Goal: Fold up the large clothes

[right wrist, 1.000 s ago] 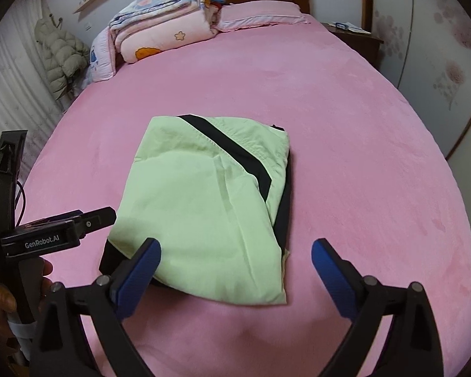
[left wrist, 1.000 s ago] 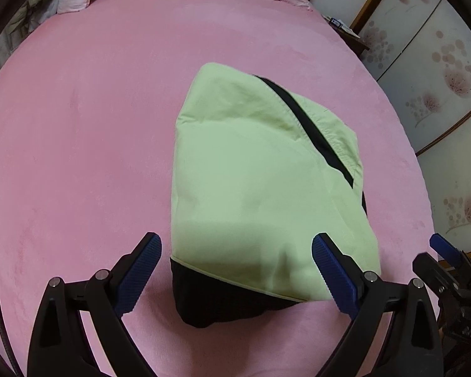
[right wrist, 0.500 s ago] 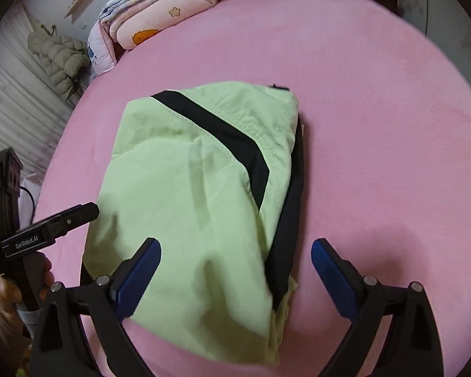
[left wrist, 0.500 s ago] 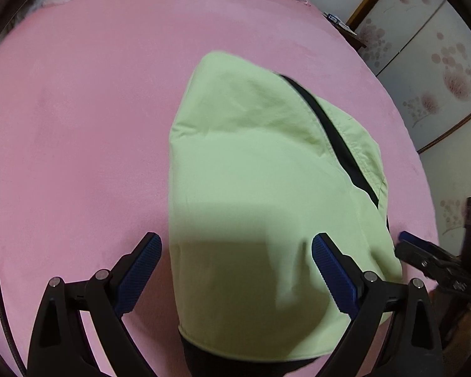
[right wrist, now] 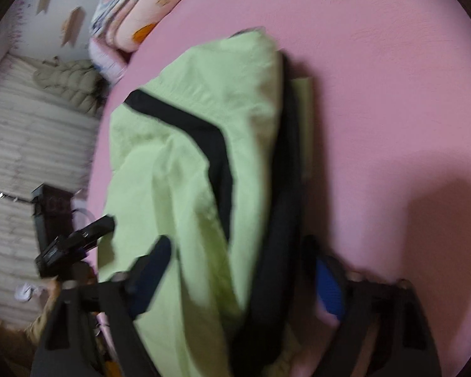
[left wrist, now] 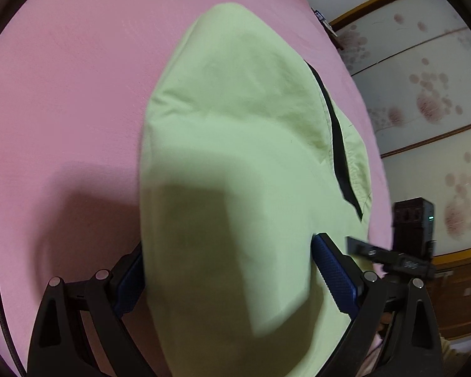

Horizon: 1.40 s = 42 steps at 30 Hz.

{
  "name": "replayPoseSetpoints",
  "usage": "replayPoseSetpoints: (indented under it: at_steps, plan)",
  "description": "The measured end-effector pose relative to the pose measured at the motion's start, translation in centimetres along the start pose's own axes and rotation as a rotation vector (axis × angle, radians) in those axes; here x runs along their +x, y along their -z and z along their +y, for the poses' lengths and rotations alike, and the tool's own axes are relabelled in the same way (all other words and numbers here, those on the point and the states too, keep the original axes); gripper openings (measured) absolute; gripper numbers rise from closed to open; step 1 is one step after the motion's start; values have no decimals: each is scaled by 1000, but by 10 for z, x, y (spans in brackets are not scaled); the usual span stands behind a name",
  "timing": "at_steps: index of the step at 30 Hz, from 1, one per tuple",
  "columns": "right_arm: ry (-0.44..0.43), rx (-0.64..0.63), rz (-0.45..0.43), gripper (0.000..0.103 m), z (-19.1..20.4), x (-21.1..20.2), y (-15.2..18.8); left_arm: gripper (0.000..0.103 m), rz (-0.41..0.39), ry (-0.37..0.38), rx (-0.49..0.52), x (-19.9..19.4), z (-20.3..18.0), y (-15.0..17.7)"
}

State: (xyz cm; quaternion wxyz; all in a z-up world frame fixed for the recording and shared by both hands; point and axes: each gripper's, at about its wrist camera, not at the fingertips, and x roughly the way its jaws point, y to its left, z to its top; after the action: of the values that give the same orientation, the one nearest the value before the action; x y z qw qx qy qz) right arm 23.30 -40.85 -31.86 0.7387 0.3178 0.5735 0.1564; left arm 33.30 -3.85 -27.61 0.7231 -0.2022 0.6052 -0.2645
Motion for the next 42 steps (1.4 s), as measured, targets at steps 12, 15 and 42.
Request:
replayPoseSetpoints:
  at_steps: [12, 15, 42]
  plan:
    - [-79, -40, 32, 37, 4, 21, -10, 79, 28, 5, 40, 10, -4, -2]
    - [-41, -57, -2, 20, 17, 9, -4, 58, 3, -52, 104, -2, -23, 3]
    - [21, -431, -56, 11, 351, -113, 152, 46, -212, -298, 89, -386, -115, 156]
